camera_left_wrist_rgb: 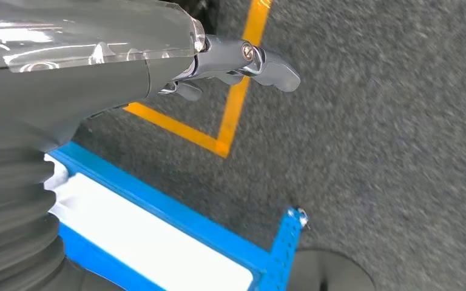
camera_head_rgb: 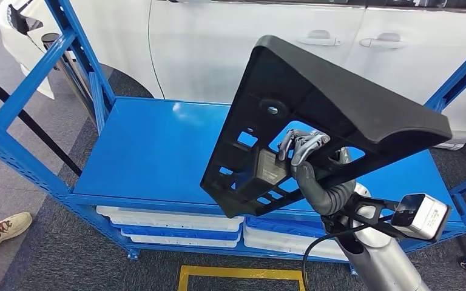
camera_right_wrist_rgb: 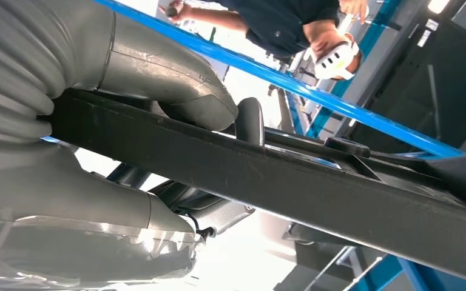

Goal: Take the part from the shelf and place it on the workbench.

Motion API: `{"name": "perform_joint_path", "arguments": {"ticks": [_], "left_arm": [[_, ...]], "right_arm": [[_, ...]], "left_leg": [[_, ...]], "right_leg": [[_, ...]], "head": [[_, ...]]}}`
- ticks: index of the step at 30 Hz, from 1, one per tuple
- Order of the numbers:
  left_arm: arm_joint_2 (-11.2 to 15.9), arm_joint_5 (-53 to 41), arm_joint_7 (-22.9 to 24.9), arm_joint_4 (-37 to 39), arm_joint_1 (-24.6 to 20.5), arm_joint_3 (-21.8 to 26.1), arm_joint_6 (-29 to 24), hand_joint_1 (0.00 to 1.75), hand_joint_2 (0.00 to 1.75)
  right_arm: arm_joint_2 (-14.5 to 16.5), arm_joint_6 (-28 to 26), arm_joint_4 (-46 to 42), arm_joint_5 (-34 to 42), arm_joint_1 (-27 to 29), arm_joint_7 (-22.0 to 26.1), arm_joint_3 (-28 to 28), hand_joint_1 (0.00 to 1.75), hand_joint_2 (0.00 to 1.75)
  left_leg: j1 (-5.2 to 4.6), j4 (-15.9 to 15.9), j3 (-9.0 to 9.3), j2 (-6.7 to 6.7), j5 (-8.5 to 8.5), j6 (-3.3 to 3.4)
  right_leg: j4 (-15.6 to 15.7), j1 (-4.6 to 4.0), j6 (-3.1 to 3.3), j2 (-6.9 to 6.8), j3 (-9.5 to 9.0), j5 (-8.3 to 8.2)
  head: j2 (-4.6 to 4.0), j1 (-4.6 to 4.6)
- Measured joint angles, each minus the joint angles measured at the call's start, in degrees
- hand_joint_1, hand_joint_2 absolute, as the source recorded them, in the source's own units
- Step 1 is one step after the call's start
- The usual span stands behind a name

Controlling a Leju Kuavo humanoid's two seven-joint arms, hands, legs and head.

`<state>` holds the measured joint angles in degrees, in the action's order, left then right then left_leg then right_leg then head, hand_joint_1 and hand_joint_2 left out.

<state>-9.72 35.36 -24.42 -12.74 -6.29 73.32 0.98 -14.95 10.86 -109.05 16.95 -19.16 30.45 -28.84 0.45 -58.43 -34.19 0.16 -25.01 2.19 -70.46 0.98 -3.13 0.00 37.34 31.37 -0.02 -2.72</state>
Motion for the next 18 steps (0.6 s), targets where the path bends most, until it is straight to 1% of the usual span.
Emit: {"name": "perform_joint_path", "arguments": {"ticks": [1, 2, 3, 4, 5, 6, 7, 8, 9, 10, 11, 12, 13, 14, 15, 16, 17, 18], "left_arm": [[-0.13, 0.00, 0.23, 0.00, 0.03, 0.03, -0.17, 0.00, 1.75], [-0.26, 0.00, 0.39, 0.00, 0.03, 0.03, -0.33, 0.00, 1.75], [-0.33, 0.00, 0.52, 0.00, 0.04, 0.03, -0.44, 0.00, 1.75], [-0.38, 0.00, 0.64, 0.00, 0.05, 0.03, -0.53, 0.00, 1.75], [-0.42, 0.00, 0.76, 0.00, 0.09, 0.03, -0.62, 0.00, 1.75], [-0.42, 0.00, 0.87, 0.00, 0.16, 0.03, -0.74, 0.00, 1.75], [-0.41, 0.00, 0.98, 0.00, 0.23, 0.03, -0.89, 0.00, 1.75], [-0.41, 0.00, 1.08, 0.00, 0.29, 0.03, -1.03, 0.00, 1.75], [-0.40, 0.00, 1.21, 0.00, 0.36, 0.03, -1.17, 0.00, 1.75], [-0.39, 0.00, 1.33, 0.00, 0.40, 0.03, -1.27, 0.00, 1.75], [-0.37, 0.00, 1.41, 0.00, 0.45, 0.03, -1.33, 0.00, 1.75], [-0.33, 0.00, 1.51, 0.00, 0.50, 0.03, -1.42, 0.00, 1.75], [-0.29, 0.00, 1.60, 0.00, 0.53, 0.03, -1.52, 0.00, 1.75], [-0.24, 0.00, 1.70, 0.00, 0.55, 0.03, -1.67, 0.00, 1.75], [-0.18, 0.00, 1.80, 0.00, 0.55, 0.03, -1.86, 0.00, 1.75], [-0.07, 0.00, 1.87, 0.00, 0.52, 0.03, -2.02, 0.00, 1.75], [0.10, 0.00, 1.90, -0.01, 0.46, 0.03, -2.14, 0.00, 1.75], [0.29, 0.00, 1.90, -0.01, 0.41, 0.03, -2.20, 0.00, 1.75]], "right_arm": [[0.00, -0.21, -0.02, 0.14, -0.01, -0.12, -0.04, 1.75, 1.75], [0.00, -0.53, -0.07, 0.22, 0.02, -0.17, -0.07, 1.75, 1.75], [-0.01, -0.91, -0.18, 0.21, 0.15, -0.15, -0.07, 1.75, 1.75], [-0.03, -1.28, -0.33, 0.02, 0.36, -0.03, -0.06, 1.75, 1.75], [-0.09, -1.58, -0.52, -0.30, 0.72, 0.16, -0.04, 1.75, 1.75], [-0.16, -1.78, -0.75, -0.70, 1.19, 0.39, -0.02, 1.75, 1.75], [-0.22, -1.87, -0.96, -1.12, 1.63, 0.66, 0.00, 1.75, 1.75], [-0.27, -1.88, -1.18, -1.43, 2.07, 0.92, 0.03, 1.75, 1.75], [-0.33, -1.87, -1.37, -1.62, 2.47, 1.16, 0.08, 1.75, 1.75], [-0.40, -1.86, -1.53, -1.73, 2.81, 1.36, 0.13, 1.75, 1.75], [-0.47, -1.85, -1.67, -1.80, 3.18, 1.48, 0.19, 1.75, 1.75], [-0.54, -1.84, -1.75, -1.85, 3.54, 1.57, 0.22, 1.75, 1.75], [-0.56, -1.83, -1.81, -1.91, 3.84, 1.65, 0.23, 1.75, 1.75], [-0.57, -1.82, -1.87, -1.97, 4.09, 1.81, 0.23, 1.75, 1.75], [-0.60, -1.83, -1.94, -2.05, 4.25, 2.07, 0.26, 1.75, 1.75], [-0.65, -1.87, -2.06, -2.18, 4.41, 2.39, 0.30, 1.75, 1.75], [-0.73, -1.92, -2.25, -2.33, 4.63, 2.82, 0.40, 1.75, 1.75], [-0.84, -1.98, -2.45, -2.50, 4.91, 3.24, 0.53, 1.75, 1.75]], "left_leg": [[0.00, -0.07, -0.30, -0.03, 0.26, -0.17], [-0.05, -0.13, -0.53, -0.08, 0.52, -0.41], [-0.09, -0.13, -0.66, -0.12, 0.79, -0.71], [-0.11, -0.12, -0.75, -0.14, 1.08, -1.05], [-0.11, -0.03, -0.82, -0.16, 1.41, -1.42], [-0.13, 0.01, -0.89, -0.18, 1.64, -1.79], [-0.11, -0.15, -1.12, -0.20, 1.50, -2.11], [-0.12, -0.91, -1.57, -0.22, 0.53, -2.39], [-0.10, -2.79, -2.33, -0.24, -1.38, -2.61], [0.00, -5.76, -3.35, -0.24, -3.96, -2.76], [0.04, -9.47, -4.39, -0.23, -6.59, -2.90], [0.09, -13.00, -5.16, -0.22, -8.40, -2.99], [0.10, -15.25, -5.29, -0.22, -8.98, -3.03], [0.10, -15.59, -4.55, -0.22, -8.39, -2.99], [0.09, -13.82, -2.77, -0.22, -7.04, -2.84], [0.07, -10.24, -0.10, -0.21, -5.72, -2.59], [-0.04, -6.10, 2.77, -0.22, -5.18, -2.31], [-0.17, -2.76, 4.93, -0.22, -4.97, -2.06]], "right_leg": [[4.24, -0.01, 0.18, 0.04, -2.98, -1.13], [8.26, -0.16, 0.50, 0.12, -5.68, -1.88], [11.04, -0.34, 0.93, 0.20, -7.42, -2.23], [12.54, -0.55, 1.37, 0.29, -8.22, -2.19], [12.79, -0.75, 1.82, 0.33, -8.22, -2.34], [12.97, -0.65, 2.33, 0.28, -7.96, -2.71], [13.24, -0.55, 2.78, 0.16, -7.75, -3.10], [13.48, -0.42, 3.30, 0.06, -7.41, -3.64], [13.71, -0.30, 3.75, -0.05, -6.95, -4.21], [13.67, -0.40, 4.02, -0.12, -6.41, -4.69], [13.57, -0.49, 4.23, -0.12, -5.77, -5.10], [13.38, -0.62, 4.30, -0.16, -5.09, -5.49], [13.15, -0.73, 4.34, -0.17, -4.39, -5.86], [12.88, -0.84, 4.32, -0.17, -3.68, -6.21], [12.56, -0.92, 4.26, -0.15, -2.97, -6.54], [12.19, -0.98, 4.16, -0.13, -2.32, -6.82], [11.84, -1.09, 4.00, -0.13, -1.74, -7.07], [11.59, -1.14, 3.75, -0.15, -1.38, -7.35]], "head": [[0.00, -0.01], [0.00, -0.01], [0.00, 0.00], [0.00, -0.01], [0.00, -0.01], [0.00, -0.01], [0.00, -0.01], [0.00, -0.01], [0.00, -0.02], [0.00, -0.02], [0.00, -0.02], [0.00, -0.02], [0.00, -0.02], [0.00, -0.02], [0.00, -0.02], [0.00, -0.02], [0.00, -0.02], [0.00, -0.02]]}}
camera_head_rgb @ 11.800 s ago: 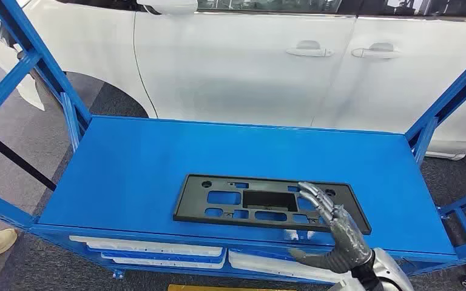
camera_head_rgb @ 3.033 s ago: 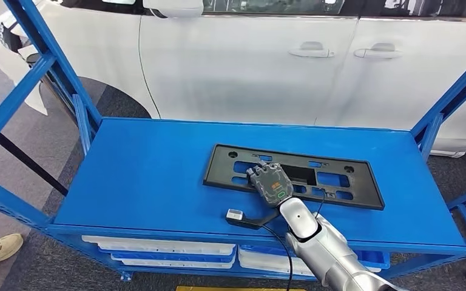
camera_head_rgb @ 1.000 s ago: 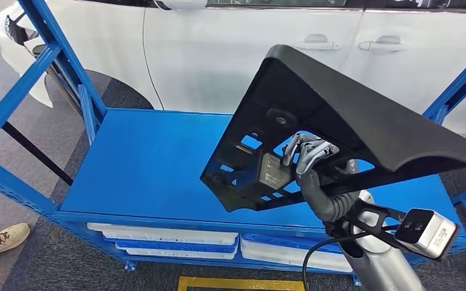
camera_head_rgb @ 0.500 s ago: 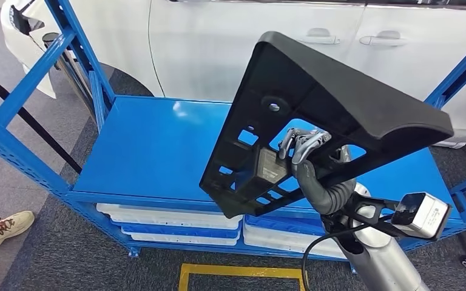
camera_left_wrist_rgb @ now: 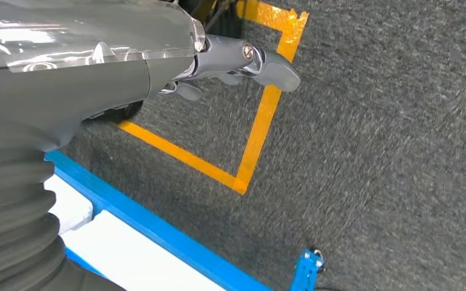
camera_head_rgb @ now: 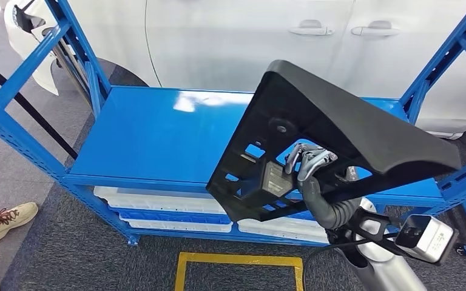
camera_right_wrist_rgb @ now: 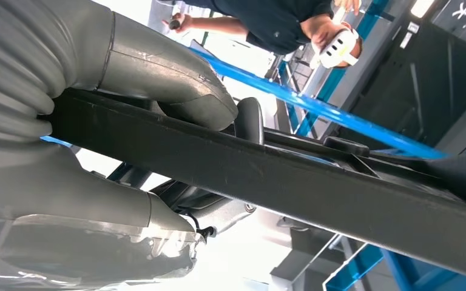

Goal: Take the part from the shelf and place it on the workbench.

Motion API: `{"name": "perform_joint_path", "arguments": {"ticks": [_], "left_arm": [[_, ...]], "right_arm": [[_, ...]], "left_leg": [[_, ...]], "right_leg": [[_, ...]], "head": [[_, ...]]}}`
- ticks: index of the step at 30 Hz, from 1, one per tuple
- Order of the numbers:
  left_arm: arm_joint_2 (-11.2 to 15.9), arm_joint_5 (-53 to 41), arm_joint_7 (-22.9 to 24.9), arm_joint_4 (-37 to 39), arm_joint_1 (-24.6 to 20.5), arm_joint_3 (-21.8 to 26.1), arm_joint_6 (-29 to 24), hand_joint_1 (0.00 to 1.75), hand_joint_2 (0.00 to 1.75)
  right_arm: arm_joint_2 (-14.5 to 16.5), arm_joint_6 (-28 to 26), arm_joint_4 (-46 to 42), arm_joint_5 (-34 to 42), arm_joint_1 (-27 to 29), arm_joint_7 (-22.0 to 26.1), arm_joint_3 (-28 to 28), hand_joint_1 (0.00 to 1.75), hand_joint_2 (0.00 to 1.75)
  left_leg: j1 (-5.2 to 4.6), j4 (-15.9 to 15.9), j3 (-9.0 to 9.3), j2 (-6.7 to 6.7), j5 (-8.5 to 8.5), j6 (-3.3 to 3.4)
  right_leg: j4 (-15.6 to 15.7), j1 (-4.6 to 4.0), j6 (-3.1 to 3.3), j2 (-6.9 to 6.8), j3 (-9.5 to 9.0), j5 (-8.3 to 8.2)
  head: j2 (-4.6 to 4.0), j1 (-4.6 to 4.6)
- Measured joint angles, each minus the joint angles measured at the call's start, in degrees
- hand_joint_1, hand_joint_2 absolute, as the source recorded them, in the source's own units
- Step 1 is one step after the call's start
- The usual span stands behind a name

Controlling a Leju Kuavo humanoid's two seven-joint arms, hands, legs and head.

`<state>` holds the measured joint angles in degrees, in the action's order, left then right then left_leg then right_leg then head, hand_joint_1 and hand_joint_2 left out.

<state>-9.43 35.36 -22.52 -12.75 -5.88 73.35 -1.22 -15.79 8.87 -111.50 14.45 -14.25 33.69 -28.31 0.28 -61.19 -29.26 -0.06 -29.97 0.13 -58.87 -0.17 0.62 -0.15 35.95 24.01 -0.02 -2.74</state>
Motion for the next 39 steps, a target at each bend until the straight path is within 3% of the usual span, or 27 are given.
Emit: {"name": "perform_joint_path", "arguments": {"ticks": [2, 4, 5, 7, 9, 10, 11, 12, 14, 16, 17, 19, 20, 21, 24, 25, 26, 27, 29, 31, 32, 34, 35, 36, 37, 39], "left_arm": [[0.45, 0.00, -0.08, -0.01, -0.06, 0.00, -0.02, 0.00, 1.75], [0.87, 0.00, -0.34, -0.01, 0.00, 0.00, -0.01, 0.00, 1.75], [1.09, 0.00, -0.58, -0.02, -0.01, 0.00, -0.01, 0.00, 1.75], [1.50, 0.00, -1.15, -0.07, -0.02, 0.00, -0.01, 0.00, 1.75], [1.79, 0.00, -1.73, -0.12, 0.03, 0.02, -0.05, 0.00, 1.75], [1.92, 0.00, -2.02, -0.15, 0.08, 0.04, -0.08, 0.00, 1.75], [2.08, 0.02, -2.31, -0.17, 0.13, 0.12, -0.11, 0.00, 1.75], [2.26, 0.02, -2.61, -0.20, 0.16, 0.22, -0.12, 0.00, 1.75], [2.71, 0.03, -3.13, -0.26, 0.13, 0.43, -0.07, 0.00, 1.75], [3.17, 0.02, -3.43, -0.37, 0.00, 0.51, 0.07, 0.00, 1.75], [3.38, 0.02, -3.49, -0.42, -0.03, 0.55, 0.11, 0.00, 1.75], [3.76, 0.02, -3.69, -0.46, -0.01, 0.74, 0.11, 0.00, 1.75], [3.98, 0.02, -3.91, -0.48, 0.03, 0.87, 0.10, 0.00, 1.75], [4.19, 0.02, -4.16, -0.49, 0.04, 1.01, 0.09, 0.00, 1.75], [4.75, 0.04, -4.63, -0.51, -0.06, 1.35, 0.05, 0.00, 1.75], [4.95, 0.05, -4.66, -0.52, -0.09, 1.42, 0.03, 0.00, 1.75], [5.20, 0.04, -4.64, -0.55, -0.13, 1.46, -0.03, 0.00, 1.75], [5.43, 0.04, -4.61, -0.59, -0.21, 1.50, -0.11, 0.00, 1.75], [5.83, 0.04, -4.52, -0.74, -0.51, 1.62, -0.31, 0.00, 1.75], [6.09, 0.04, -4.49, -0.87, -0.94, 1.77, -0.46, 0.00, 1.75], [6.15, 0.03, -4.55, -0.92, -1.08, 1.84, -0.51, 0.00, 1.75], [6.20, 0.02, -4.84, -0.98, -1.07, 2.10, -0.61, 0.00, 1.75], [6.20, 0.02, -4.98, -1.01, -1.00, 2.35, -0.73, 0.00, 1.75], [6.21, 0.02, -5.07, -1.02, -0.94, 2.64, -0.91, 0.00, 1.75], [6.21, 0.02, -5.07, -1.02, -0.90, 2.97, -1.13, 0.00, 1.75], [6.22, -0.01, -4.79, -1.04, -0.83, 3.52, -1.48, 0.00, 1.75]], "right_arm": [[-0.21, -0.15, -0.41, -0.38, 0.70, 0.99, 0.27, 1.75, 1.75], [-0.32, -0.20, -0.87, -1.30, 1.86, 2.30, 0.49, 1.75, 1.75], [-0.34, -0.05, -1.17, -2.16, 2.73, 3.18, 0.63, 1.75, 1.75], [-0.39, 0.43, -1.69, -4.16, 4.77, 4.67, 0.89, 1.75, 1.75], [-0.39, 1.32, -2.03, -5.65, 6.70, 5.24, 1.06, 1.75, 1.75], [-0.38, 1.96, -2.14, -5.98, 7.52, 5.28, 1.16, 1.75, 1.75], [-0.38, 2.78, -2.21, -6.01, 8.12, 5.29, 1.37, 1.75, 1.75], [-0.38, 3.68, -2.27, -5.76, 8.47, 5.30, 1.72, 1.75, 1.75], [-0.38, 5.35, -2.34, -4.64, 8.58, 5.30, 2.90, 1.75, 1.75], [-0.38, 6.31, -2.39, -3.74, 8.50, 5.30, 4.13, 1.75, 1.75], [-0.38, 6.51, -2.40, -3.52, 8.47, 5.30, 4.56, 1.75, 1.75], [-0.38, 6.61, -2.40, -3.25, 8.48, 5.30, 5.14, 1.75, 1.75], [-0.38, 6.61, -2.40, -3.10, 8.44, 5.30, 5.35, 1.75, 1.75], [-0.38, 6.57, -2.39, -2.93, 8.38, 5.30, 5.57, 1.75, 1.75], [-0.27, 6.27, -2.39, -2.52, 8.26, 5.30, 6.15, 1.75, 1.75], [-0.15, 6.20, -2.39, -2.42, 8.26, 5.30, 6.28, 1.75, 1.75], [0.02, 6.22, -2.39, -2.27, 8.21, 5.30, 6.35, 1.75, 1.75], [0.23, 6.31, -2.39, -2.10, 8.10, 5.30, 6.39, 1.75, 1.75], [0.73, 6.57, -2.39, -1.84, 7.59, 5.30, 6.44, 1.75, 1.75], [1.22, 6.69, -2.49, -1.87, 6.97, 5.30, 6.62, 1.75, 1.75], [1.47, 6.69, -2.62, -2.16, 6.80, 5.30, 6.73, 1.75, 1.75], [2.07, 7.09, -3.20, -3.53, 7.01, 5.30, 6.93, 1.75, 1.75], [2.52, 7.53, -3.69, -4.55, 7.39, 5.30, 7.06, 1.75, 1.75], [3.06, 8.06, -4.31, -5.76, 7.84, 5.30, 7.20, 1.75, 1.75], [3.66, 8.47, -4.99, -6.98, 8.30, 5.30, 7.33, 1.75, 1.75], [5.03, 8.61, -6.50, -9.42, 9.10, 5.30, 7.43, 1.75, 1.75]], "left_leg": [[-0.34, 3.07, 1.53, -0.03, -0.33, 0.35], [-0.19, 3.56, 0.94, 0.04, 0.67, 0.87], [-0.05, 3.74, 0.57, 0.12, 1.29, 1.27], [0.19, 4.05, -0.58, 0.29, 2.62, 1.86], [0.18, 4.01, -2.15, 0.34, 3.78, 1.97], [0.20, 3.96, -2.98, 0.38, 4.37, 1.88], [0.24, 3.86, -3.84, 0.43, 4.92, 1.72], [0.32, 3.70, -4.67, 0.48, 5.43, 1.53], [0.40, 3.16, -6.05, 0.53, 6.23, 1.00], [0.35, 2.69, -6.76, 0.49, 6.94, 0.31], [0.32, 2.67, -6.90, 0.46, 7.35, -0.09], [0.42, 2.81, -7.12, 0.45, 8.03, -0.89], [0.50, 2.34, -7.49, 0.43, 7.33, -1.20], [0.57, 0.97, -8.12, 0.41, 5.62, -1.41], [0.70, -8.73, -10.75, 0.38, -2.35, -1.60], [0.71, -11.83, -11.14, 0.38, -3.44, -1.63], [0.70, -13.50, -10.81, 0.38, -3.14, -1.60], [0.68, -13.14, -9.57, 0.38, -1.75, -1.47], [0.49, -7.14, -4.46, 0.39, 0.80, -0.80], [0.12, 0.61, 0.82, 0.43, 0.42, -0.20], [-0.10, 2.89, 2.09, 0.43, -0.13, 0.00], [-0.23, 4.15, 2.00, 0.46, 0.25, 0.35], [-0.14, 4.39, 1.63, 0.51, 0.88, 0.64], [0.00, 4.60, 1.19, 0.60, 1.56, 1.02], [0.17, 4.76, 0.60, 0.71, 2.28, 1.31], [0.13, 4.70, -0.94, 0.82, 3.43, 1.66]], "right_leg": [[-0.12, 0.00, -0.62, -0.09, 0.28, -0.66], [-0.05, 0.08, -1.31, -0.04, 0.48, -1.03], [-0.51, 0.15, -1.65, 0.03, 0.85, -0.19], [-4.40, 0.47, -2.27, 0.16, 2.33, 4.45], [-11.47, 0.83, -2.78, 0.15, 4.17, 9.40], [-14.26, 1.02, -3.02, 0.15, 4.48, 10.09], [-15.47, 1.22, -3.24, 0.14, 3.99, 9.43], [-14.65, 1.43, -3.42, 0.14, 2.53, 7.81], [-7.66, 1.78, -3.64, 0.19, -3.16, 5.45], [-0.42, 1.67, -3.13, 0.35, -8.07, 6.16], [1.25, 1.47, -2.67, 0.42, -9.01, 6.75], [1.63, 1.32, -1.59, 0.32, -8.54, 6.22], [1.65, 1.32, -1.04, 0.26, -8.05, 5.65], [1.74, 1.36, -0.49, 0.16, -7.48, 5.01], [1.71, 1.03, 0.46, 0.03, -5.32, 3.14], [1.62, 0.84, 0.55, 0.02, -4.50, 2.54], [1.49, 0.66, 0.59, 0.03, -3.62, 1.96], [1.31, 0.52, 0.58, 0.04, -2.74, 1.42], [0.82, 0.33, 0.41, 0.06, -1.17, 0.47], [0.34, 0.17, -0.04, -0.01, -0.20, -0.31], [0.27, 0.19, -0.36, -0.10, 0.04, -0.75], [0.42, 0.31, -1.08, -0.18, 0.32, -1.56], [0.22, 0.42, -1.44, -0.13, 0.60, -1.19], [-0.73, 0.49, -1.75, -0.05, 1.08, 0.24], [-2.76, 0.57, -2.03, 0.02, 1.84, 2.67], [-9.36, 0.82, -2.44, 0.05, 3.64, 8.18]], "head": [[0.00, 0.01], [0.00, 0.01], [0.00, 0.01], [0.00, 0.01], [0.00, 0.01], [0.00, 0.01], [0.00, 0.01], [0.00, 0.01], [0.00, 0.01], [0.00, 0.01], [0.00, 0.01], [0.00, 0.01], [0.00, 0.01], [0.00, 0.01], [0.00, 0.01], [0.00, 0.01], [0.00, 0.01], [0.00, 0.01], [0.00, 0.01], [0.00, 0.01], [0.00, 0.01], [0.00, 0.01], [0.00, 0.01], [0.00, 0.01], [0.00, 0.01], [0.00, 0.01]]}}
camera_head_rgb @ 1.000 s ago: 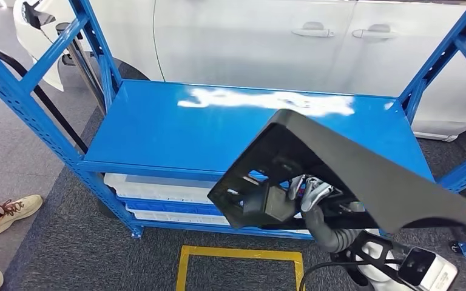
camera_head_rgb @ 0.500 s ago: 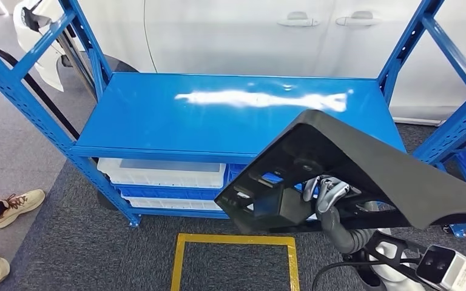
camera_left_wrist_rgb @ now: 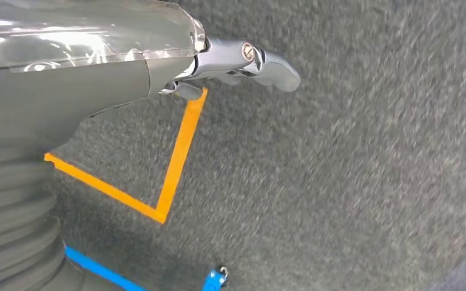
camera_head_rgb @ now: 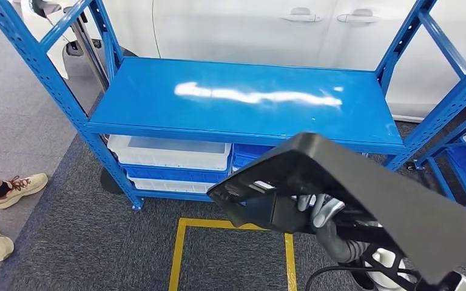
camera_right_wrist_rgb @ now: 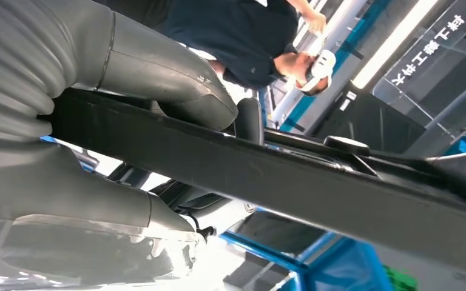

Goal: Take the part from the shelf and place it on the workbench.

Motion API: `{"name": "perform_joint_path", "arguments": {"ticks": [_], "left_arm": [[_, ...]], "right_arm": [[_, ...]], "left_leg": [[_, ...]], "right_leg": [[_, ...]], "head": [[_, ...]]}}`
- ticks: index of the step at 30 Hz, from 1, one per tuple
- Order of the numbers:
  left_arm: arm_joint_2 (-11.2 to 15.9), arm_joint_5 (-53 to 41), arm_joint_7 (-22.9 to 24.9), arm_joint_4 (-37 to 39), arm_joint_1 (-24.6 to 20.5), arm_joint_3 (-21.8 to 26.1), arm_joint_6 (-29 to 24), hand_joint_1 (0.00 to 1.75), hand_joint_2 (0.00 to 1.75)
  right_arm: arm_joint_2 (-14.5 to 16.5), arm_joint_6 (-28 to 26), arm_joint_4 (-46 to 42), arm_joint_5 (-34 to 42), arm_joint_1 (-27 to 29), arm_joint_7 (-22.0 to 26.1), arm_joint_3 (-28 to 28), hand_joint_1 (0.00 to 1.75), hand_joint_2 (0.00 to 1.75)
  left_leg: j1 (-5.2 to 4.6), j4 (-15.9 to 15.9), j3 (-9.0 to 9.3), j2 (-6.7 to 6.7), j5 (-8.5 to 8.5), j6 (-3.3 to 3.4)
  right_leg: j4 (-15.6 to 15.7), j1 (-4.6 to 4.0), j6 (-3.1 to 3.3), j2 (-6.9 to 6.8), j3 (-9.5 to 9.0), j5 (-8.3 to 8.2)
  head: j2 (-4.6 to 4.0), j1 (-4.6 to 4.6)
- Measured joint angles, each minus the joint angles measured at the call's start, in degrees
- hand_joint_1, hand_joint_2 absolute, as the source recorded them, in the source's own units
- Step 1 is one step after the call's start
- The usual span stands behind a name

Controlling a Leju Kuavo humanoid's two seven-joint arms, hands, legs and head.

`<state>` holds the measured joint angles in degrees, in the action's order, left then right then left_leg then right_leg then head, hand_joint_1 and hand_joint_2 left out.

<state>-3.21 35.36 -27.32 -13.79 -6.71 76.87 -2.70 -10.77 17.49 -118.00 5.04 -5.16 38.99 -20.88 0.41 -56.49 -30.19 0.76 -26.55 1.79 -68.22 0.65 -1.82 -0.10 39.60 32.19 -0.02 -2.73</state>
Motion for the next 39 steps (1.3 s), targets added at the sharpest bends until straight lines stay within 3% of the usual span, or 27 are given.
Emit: {"name": "perform_joint_path", "arguments": {"ticks": [1, 2, 3, 5, 6, 8, 9, 11, 12, 14, 16, 18, 19, 21, 23, 24, 26, 28, 30, 31, 33, 34, 35, 37, 39], "left_arm": [[0.03, -0.01, 0.25, -0.02, 0.05, 0.27, -0.09, 0.00, 1.75], [0.08, -0.02, 0.54, -0.03, 0.08, 0.51, -0.18, 0.00, 1.75], [0.14, -0.02, 0.84, -0.04, 0.12, 0.73, -0.28, 0.00, 1.75], [0.31, -0.02, 1.46, -0.05, 0.20, 1.07, -0.50, 0.00, 1.75], [0.42, -0.01, 1.70, -0.06, 0.24, 1.17, -0.57, 0.00, 1.75], [0.76, 0.01, 2.01, -0.09, 0.24, 1.27, -0.62, 0.00, 1.75], [0.98, 0.01, 2.10, -0.11, 0.23, 1.32, -0.62, 0.00, 1.75], [1.46, 0.01, 2.22, -0.13, 0.24, 1.48, -0.57, 0.00, 1.75], [1.70, 0.01, 2.25, -0.15, 0.31, 1.56, -0.55, 0.00, 1.75], [2.08, 0.02, 2.22, -0.20, 0.46, 1.70, -0.58, 0.00, 1.75], [2.39, 0.03, 2.06, -0.26, 0.54, 1.93, -0.75, 0.00, 1.75], [2.62, 0.03, 1.89, -0.28, 0.61, 2.16, -0.93, 0.00, 1.75], [2.72, 0.03, 1.84, -0.28, 0.63, 2.22, -1.02, 0.00, 1.75], [2.87, 0.03, 1.76, -0.31, 0.62, 2.31, -1.31, 0.00, 1.75], [2.96, 0.03, 1.47, -0.35, 0.66, 2.48, -1.58, 0.00, 1.75], [2.99, 0.03, 1.14, -0.37, 0.67, 2.55, -1.67, 0.00, 1.75], [2.93, 0.03, 0.43, -0.38, 0.59, 2.60, -1.72, 0.00, 1.75], [2.82, 0.03, -0.11, -0.40, 0.51, 2.57, -1.64, 0.00, 1.75], [2.72, 0.03, -0.50, -0.42, 0.73, 2.45, -1.30, 0.00, 1.75], [2.69, 0.03, -0.62, -0.42, 0.90, 2.32, -1.08, 0.00, 1.75], [2.68, 0.03, -0.72, -0.42, 1.05, 2.04, -0.81, 0.00, 1.75], [2.67, 0.03, -0.73, -0.41, 1.02, 1.91, -0.84, 0.00, 1.75], [2.62, 0.03, -0.74, -0.41, 0.96, 1.77, -0.97, 0.00, 1.75], [2.47, 0.03, -0.75, -0.40, 0.87, 1.48, -1.62, 0.00, 1.75], [2.30, 0.03, -0.76, -0.40, 0.88, 1.09, -2.58, 0.00, 1.75]], "right_arm": [[0.69, -0.15, -0.82, -0.89, 0.43, 0.00, 0.00, 1.75, 1.75], [1.36, -0.36, -1.74, -1.60, 0.94, 0.00, 0.01, 1.75, 1.75], [1.98, -0.57, -2.66, -2.00, 1.50, 0.00, 0.06, 1.75, 1.75], [3.14, -0.93, -4.37, -2.51, 2.62, 0.00, 0.29, 1.75, 1.75], [3.67, -1.03, -5.10, -2.72, 3.10, 0.00, 0.46, 1.75, 1.75], [4.53, -0.95, -6.30, -3.00, 4.03, 0.00, 0.81, 1.75, 1.75], [4.84, -0.64, -6.73, -2.98, 4.63, 0.00, 1.03, 1.75, 1.75], [5.24, 0.71, -7.26, -2.69, 6.14, 0.00, 1.61, 1.75, 1.75], [5.43, 1.65, -7.39, -2.50, 6.88, 0.00, 1.89, 1.75, 1.75], [5.84, 3.04, -7.43, -2.44, 7.96, 0.00, 2.18, 1.75, 1.75], [6.04, 3.53, -7.19, -2.90, 8.56, 0.00, 2.22, 1.75, 1.75], [6.11, 3.85, -6.46, -3.27, 8.66, 0.00, 2.02, 1.75, 1.75], [6.20, 4.02, -5.86, -3.30, 8.52, -0.01, 1.76, 1.75, 1.75], [6.40, 4.30, -4.25, -3.18, 7.81, -0.01, 0.86, 1.75, 1.75], [6.50, 4.88, -2.39, -2.73, 6.55, -0.01, -0.16, 1.75, 1.75], [6.50, 5.30, -1.44, -2.39, 5.98, -0.01, -0.57, 1.75, 1.75], [6.50, 6.00, 0.02, -1.83, 5.43, -0.02, -1.00, 1.75, 1.75], [6.44, 6.04, 0.91, -1.37, 5.15, -0.01, -1.13, 1.75, 1.75], [6.29, 5.91, 1.68, -1.11, 4.85, 0.00, -1.19, 1.75, 1.75], [6.19, 5.99, 2.11, -1.13, 4.79, 0.00, -1.20, 1.75, 1.75], [6.00, 6.20, 3.06, -1.43, 4.90, 0.00, -1.20, 1.75, 1.75], [5.90, 6.21, 3.45, -1.67, 4.93, 0.00, -1.19, 1.75, 1.75], [5.82, 6.17, 3.79, -1.91, 4.94, 0.00, -1.19, 1.75, 1.75], [5.74, 5.82, 4.21, -2.52, 4.92, 0.00, -1.22, 1.75, 1.75], [5.74, 4.94, 4.52, -3.39, 4.88, 0.00, -1.45, 1.75, 1.75]], "left_leg": [[-0.01, -0.06, -0.86, 0.03, 0.52, -0.04], [0.00, -0.12, -1.70, 0.04, 1.02, -0.13], [0.04, -0.22, -2.52, 0.04, 1.50, -0.27], [0.14, -0.55, -3.83, 0.03, 2.35, -0.72], [0.12, -0.82, -4.31, 0.01, 2.63, -1.00], [0.07, -1.28, -4.87, -0.02, 3.16, -1.73], [0.06, -1.32, -4.98, -0.02, 3.46, -2.14], [0.22, -1.46, -5.15, -0.01, 3.60, -2.91], [0.30, -2.25, -5.47, -0.04, 2.74, -3.18], [0.41, -7.34, -7.32, -0.14, -1.36, -3.46], [0.43, -14.80, -9.74, -0.20, -5.49, -3.63], [0.42, -17.70, -9.96, -0.26, -5.99, -3.65], [0.42, -16.09, -8.60, -0.36, -4.88, -3.54], [0.42, -8.75, -3.97, -1.38, -2.12, -3.06], [0.36, -2.84, -0.48, -2.79, -1.06, -2.65], [0.30, -1.72, 0.09, -3.15, -1.23, -2.51], [0.33, -1.18, 0.09, -2.57, -1.01, -2.16], [0.55, -0.66, 0.00, -1.59, -0.59, -1.46], [0.61, -0.41, -0.13, -0.37, -0.33, -0.93], [0.57, -0.44, -0.24, 0.27, -0.32, -0.82], [0.54, -0.53, -0.34, 1.52, -0.34, -0.81], [0.54, -0.59, -0.34, 2.11, -0.38, -0.85], [0.55, -0.65, -0.28, 2.64, -0.45, -0.93], [0.39, -0.88, -0.15, 3.58, -0.73, -1.32], [0.03, -1.08, -0.13, 4.49, -0.98, -1.92]], "right_leg": [[-3.32, 0.12, -0.17, 0.00, 0.63, 1.23], [-5.47, 0.26, -0.32, 0.00, 0.70, 0.90], [-5.97, 0.40, -0.45, -0.01, -0.03, -0.66], [-1.48, 0.66, -0.51, -0.02, -4.26, -4.09], [2.66, 0.62, -0.39, -0.02, -7.26, -4.32], [9.37, 0.35, 0.35, 0.04, -11.56, -2.65], [10.85, 0.13, 0.82, 0.07, -12.30, -1.94], [11.41, 0.09, 1.87, 0.13, -12.19, -2.23], [11.54, 0.12, 2.37, 0.18, -12.04, -2.60], [11.66, 0.11, 3.15, 0.42, -11.48, -3.31], [11.47, -0.10, 3.50, 0.86, -10.64, -3.86], [11.11, -0.26, 3.50, 1.58, -9.76, -4.30], [10.91, -0.30, 3.44, 2.02, -9.40, -4.44], [10.53, -0.33, 3.25, 2.93, -8.89, -4.62], [10.18, -0.37, 2.82, 3.82, -8.44, -4.81], [10.11, -0.35, 2.49, 4.25, -8.20, -4.99], [10.10, -0.34, 1.73, 4.86, -7.88, -5.30], [8.63, -0.40, 1.05, 3.37, -7.00, -4.23], [3.02, -0.32, 0.51, 1.22, -4.33, -1.00], [-0.84, -0.20, 0.30, 0.82, -2.48, 0.73], [-5.54, 0.09, -0.06, 0.63, -0.21, 1.77], [-5.01, 0.22, -0.18, 0.47, -0.45, 0.75], [-2.34, 0.33, -0.23, 0.09, -1.76, -1.11], [5.23, 0.21, -0.07, -1.98, -5.43, -4.59], [9.31, -0.17, 0.73, -3.41, -7.10, -5.62]], "head": [[0.00, 0.00], [0.00, 0.00], [0.00, 0.00], [0.00, 0.00], [0.00, 0.00], [0.00, 0.00], [0.00, 0.00], [0.00, -0.01], [0.00, -0.01], [0.00, -0.01], [0.00, 0.00], [0.00, 0.00], [0.00, 0.00], [0.00, 0.00], [0.00, 0.00], [0.00, -0.01], [0.00, -0.01], [0.00, 0.00], [0.00, 0.00], [0.00, 0.00], [0.00, 0.00], [0.00, 0.00], [0.00, 0.00], [0.00, 0.00], [0.00, -0.02]]}}
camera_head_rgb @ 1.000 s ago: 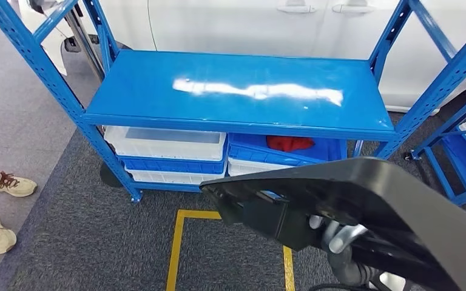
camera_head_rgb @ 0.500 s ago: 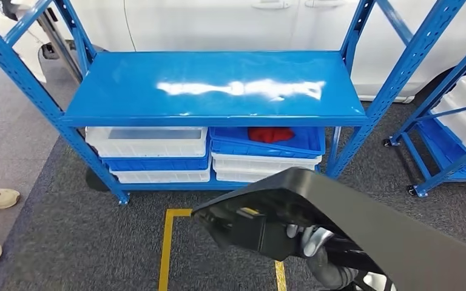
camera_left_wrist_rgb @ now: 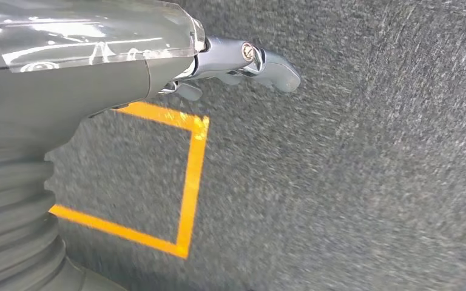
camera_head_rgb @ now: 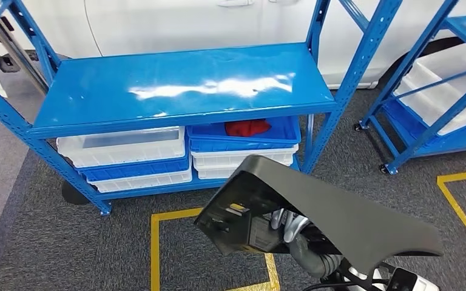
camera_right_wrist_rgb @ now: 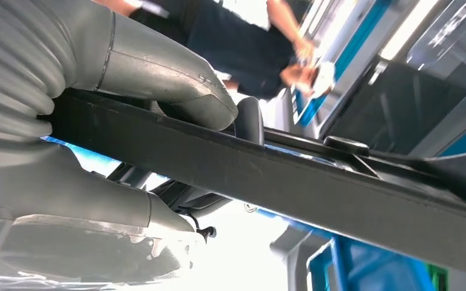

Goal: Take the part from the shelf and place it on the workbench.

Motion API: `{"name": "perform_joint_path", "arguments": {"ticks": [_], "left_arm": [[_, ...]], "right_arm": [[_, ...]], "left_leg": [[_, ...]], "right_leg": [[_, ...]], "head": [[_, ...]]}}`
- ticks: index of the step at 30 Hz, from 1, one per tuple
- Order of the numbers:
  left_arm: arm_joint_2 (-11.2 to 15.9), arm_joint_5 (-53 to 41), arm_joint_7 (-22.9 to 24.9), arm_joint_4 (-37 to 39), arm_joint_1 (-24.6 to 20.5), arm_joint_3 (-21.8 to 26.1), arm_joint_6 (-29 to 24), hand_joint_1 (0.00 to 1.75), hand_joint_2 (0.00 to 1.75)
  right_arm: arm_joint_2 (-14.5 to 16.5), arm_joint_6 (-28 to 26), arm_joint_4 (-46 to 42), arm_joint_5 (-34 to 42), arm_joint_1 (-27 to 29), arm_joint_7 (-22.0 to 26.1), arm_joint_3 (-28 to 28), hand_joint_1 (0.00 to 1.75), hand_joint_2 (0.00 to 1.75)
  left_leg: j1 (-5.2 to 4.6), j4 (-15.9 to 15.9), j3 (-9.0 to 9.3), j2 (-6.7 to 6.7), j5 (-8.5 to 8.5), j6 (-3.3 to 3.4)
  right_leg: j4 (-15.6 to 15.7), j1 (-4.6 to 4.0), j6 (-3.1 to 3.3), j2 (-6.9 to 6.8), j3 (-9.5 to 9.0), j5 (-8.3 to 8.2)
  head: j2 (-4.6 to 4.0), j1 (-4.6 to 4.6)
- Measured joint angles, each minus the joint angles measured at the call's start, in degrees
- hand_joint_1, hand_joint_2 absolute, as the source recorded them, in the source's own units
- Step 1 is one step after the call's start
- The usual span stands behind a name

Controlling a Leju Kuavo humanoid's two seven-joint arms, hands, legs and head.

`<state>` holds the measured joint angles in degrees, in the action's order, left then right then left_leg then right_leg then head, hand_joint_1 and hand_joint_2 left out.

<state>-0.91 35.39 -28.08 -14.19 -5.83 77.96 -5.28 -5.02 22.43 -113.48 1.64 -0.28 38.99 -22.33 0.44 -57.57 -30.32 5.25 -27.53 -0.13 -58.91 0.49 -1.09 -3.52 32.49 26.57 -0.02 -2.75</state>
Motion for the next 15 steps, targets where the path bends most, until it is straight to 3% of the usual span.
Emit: {"name": "perform_joint_path", "arguments": {"ticks": [2, 3, 5, 7, 8, 9, 10, 12, 13, 15], "left_arm": [[-0.12, 0.01, -0.02, 0.01, -0.06, -0.36, -0.76, 0.00, 1.75], [-0.16, 0.01, -0.03, 0.01, -0.18, -0.50, -1.01, 0.00, 1.75], [-0.30, 0.01, -0.09, 0.01, -0.36, -0.80, -1.33, 0.00, 1.75], [-0.40, 0.00, -0.32, 0.01, -0.17, -1.08, -1.22, 0.00, 1.75], [-0.44, 0.01, -0.48, 0.01, 0.02, -1.24, -1.05, 0.00, 1.75], [-0.48, 0.01, -0.60, 0.02, 0.18, -1.41, -0.82, 0.00, 1.75], [-0.52, 0.02, -0.69, 0.02, 0.28, -1.62, -0.61, 0.00, 1.75], [-0.58, 0.02, -0.73, 0.03, 0.28, -1.91, -0.27, 0.00, 1.75], [-0.59, 0.01, -0.73, 0.03, 0.26, -2.00, -0.17, 0.00, 1.75], [-0.60, 0.01, -0.79, 0.03, 0.25, -2.14, -0.04, 0.00, 1.75]], "right_arm": [[0.00, -0.98, 0.27, -0.65, 0.02, 0.00, -0.38, 1.75, 1.75], [-0.01, -1.34, 0.37, -0.76, 0.06, 0.00, -0.58, 1.75, 1.75], [0.00, -1.79, 0.53, -0.67, -0.06, 0.00, -0.99, 1.75, 1.75], [0.01, -2.18, 0.80, -0.50, -0.21, 0.00, -1.33, 1.75, 1.75], [0.01, -2.36, 1.01, -0.40, -0.22, 0.00, -1.47, 1.75, 1.75], [0.00, -2.53, 1.20, -0.28, -0.20, 0.00, -1.57, 1.75, 1.75], [-0.01, -2.69, 1.38, -0.11, -0.18, 0.00, -1.66, 1.75, 1.75], [-0.01, -2.92, 1.54, 0.22, -0.19, 0.00, -1.74, 1.75, 1.75], [-0.01, -2.96, 1.56, 0.32, -0.19, 0.00, -1.76, 1.75, 1.75], [-0.02, -3.00, 1.55, 0.37, -0.20, 0.00, -1.86, 1.75, 1.75]], "left_leg": [[-0.17, 0.00, 0.06, 1.13, -0.06, -0.58], [-0.05, -0.15, 0.08, 1.02, -0.29, -0.90], [0.21, -2.58, -0.86, -1.04, -2.24, -1.40], [0.32, -9.53, -3.94, -3.67, -6.01, -1.62], [0.31, -13.29, -5.66, -4.20, -7.45, -1.66], [0.31, -15.80, -6.86, -4.47, -7.95, -1.65], [0.31, -16.22, -7.15, -4.60, -7.28, -1.59], [0.34, -10.76, -4.88, -5.25, -3.32, -1.27], [0.37, -7.02, -3.28, -6.34, -1.58, -1.03], [0.42, -1.92, -1.20, -8.10, -0.05, -0.66]], "right_leg": [[0.39, -0.21, 0.97, 0.79, 0.29, 0.00], [0.53, -0.15, 1.35, 1.36, 0.37, -0.17], [0.83, 0.07, 2.08, 2.42, 0.45, -0.54], [0.87, 0.13, 2.51, 3.61, 0.59, -0.75], [0.82, 0.09, 2.60, 4.31, 0.67, -0.80], [0.75, 0.05, 2.64, 5.07, 0.71, -0.83], [0.63, 0.02, 2.64, 5.80, 0.73, -0.83], [0.36, 0.02, 2.53, 7.22, 0.70, -0.77], [0.18, -0.03, 2.37, 7.87, 0.74, -0.73], [-0.12, -0.08, 1.79, 9.09, 1.10, -0.78]], "head": [[0.00, -0.01], [0.00, 0.00], [0.00, 0.00], [0.00, 0.00], [0.00, -0.01], [0.00, -0.01], [0.00, -0.01], [0.00, -0.01], [0.00, 0.00], [0.00, 0.01]]}}
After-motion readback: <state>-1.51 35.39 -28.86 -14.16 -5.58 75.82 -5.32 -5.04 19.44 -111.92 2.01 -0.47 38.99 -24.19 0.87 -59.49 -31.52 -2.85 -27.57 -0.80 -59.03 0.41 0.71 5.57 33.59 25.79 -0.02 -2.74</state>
